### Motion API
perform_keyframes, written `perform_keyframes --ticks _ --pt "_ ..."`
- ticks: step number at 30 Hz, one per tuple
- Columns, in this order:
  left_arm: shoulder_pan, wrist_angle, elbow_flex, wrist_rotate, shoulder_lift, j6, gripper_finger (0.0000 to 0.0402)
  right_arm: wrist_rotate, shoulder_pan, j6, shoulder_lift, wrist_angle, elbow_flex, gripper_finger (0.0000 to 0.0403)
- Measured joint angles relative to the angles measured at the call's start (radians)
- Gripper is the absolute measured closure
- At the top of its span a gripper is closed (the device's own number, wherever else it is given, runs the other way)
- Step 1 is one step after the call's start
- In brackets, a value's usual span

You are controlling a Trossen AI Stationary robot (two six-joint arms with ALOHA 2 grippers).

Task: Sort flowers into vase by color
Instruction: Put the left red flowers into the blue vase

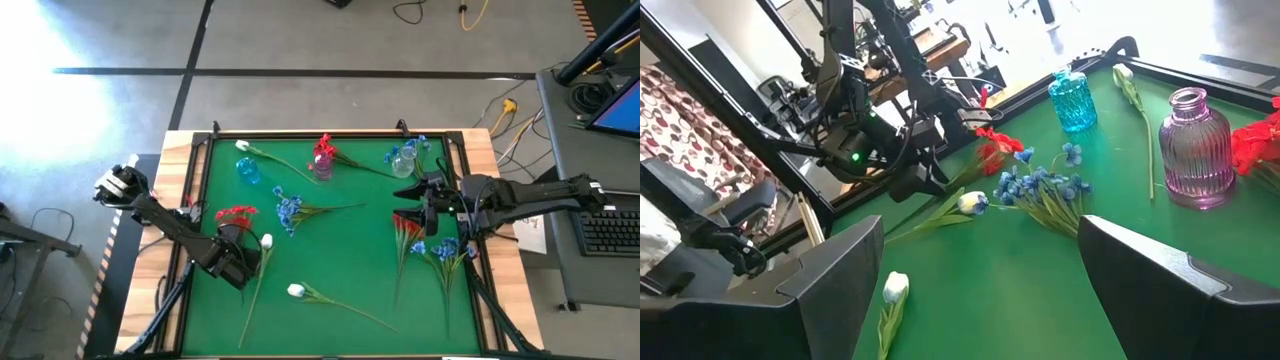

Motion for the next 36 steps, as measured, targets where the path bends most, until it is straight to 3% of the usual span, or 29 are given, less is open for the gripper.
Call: perform_keyframes --ticks 5,16,24,30,36 --pt "-0.001 0.01 -0.024 0.031 0.0 -0.027 0.025 0.0 0.0 0.0 0.0 0.0 0.0 0.0077" --pt "-0.001 0.024 -0.013 0.025 0.0 -0.028 0.0394 0.0 0.0 -0.007 0.0 0.0 0.0 0.0077" --pt "-0.003 -0.035 0.058 -0.019 -0.002 -0.02 0.04 0.0 0.0 -0.007 0.0 0.0 0.0 0.0077" --pt "-0.003 -0.26 0.212 -0.078 -0.016 0.034 0.0401 0.0 0.0 -0.008 0.0 0.0 0.0 0.0077" --pt "-0.005 -0.333 0.376 -0.322 -0.068 0.159 0.0401 0.001 0.0 -0.008 0.0 0.0 0.0 0.0077"
